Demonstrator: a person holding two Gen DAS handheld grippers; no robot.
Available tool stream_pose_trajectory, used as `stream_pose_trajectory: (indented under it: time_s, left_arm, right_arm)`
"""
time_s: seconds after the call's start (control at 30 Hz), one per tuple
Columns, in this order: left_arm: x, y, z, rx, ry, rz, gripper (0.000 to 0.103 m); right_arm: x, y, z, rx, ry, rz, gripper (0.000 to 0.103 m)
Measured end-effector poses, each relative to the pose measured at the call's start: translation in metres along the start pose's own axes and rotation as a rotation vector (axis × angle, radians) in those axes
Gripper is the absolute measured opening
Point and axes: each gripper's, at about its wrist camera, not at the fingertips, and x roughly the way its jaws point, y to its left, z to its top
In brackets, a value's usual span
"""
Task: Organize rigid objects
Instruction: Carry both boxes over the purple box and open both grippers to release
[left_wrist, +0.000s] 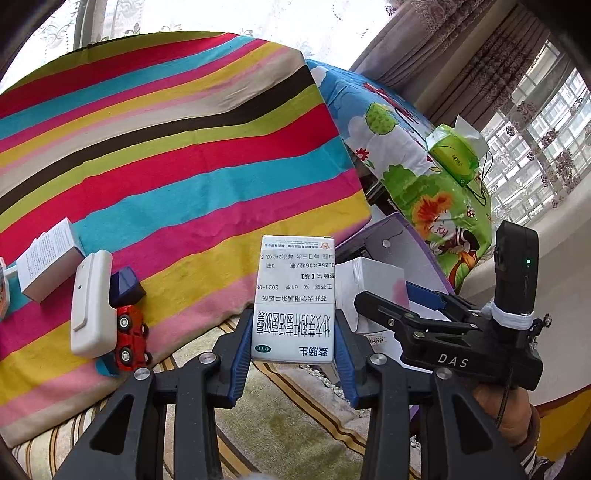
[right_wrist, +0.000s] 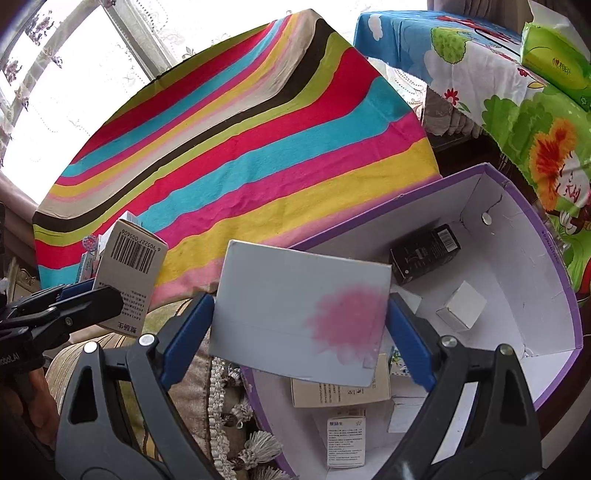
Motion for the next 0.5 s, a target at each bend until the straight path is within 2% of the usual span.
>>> stream_pose_trajectory:
  time_s: [0.3,0.43,0.5]
  left_arm:
    - [0.023,-0.019,0.008,0.023,0.045,-0.018,0.042]
    - [0.032,-0.023,0.011,0.018,0.068,-0.029,0.044]
    - [0.034,-0.023,0.011,0.015,0.071,-0.027,0.051]
  right_arm:
    - [0.005,-0.028,0.002,0.066,0.005,-0.013,0.095]
    - [0.001,-0.033,0.004,0.065,-0.008,-0.035,0.097]
    - [-0.001,-0.033,0.004,0.054,-0.011,-0.047,0.098]
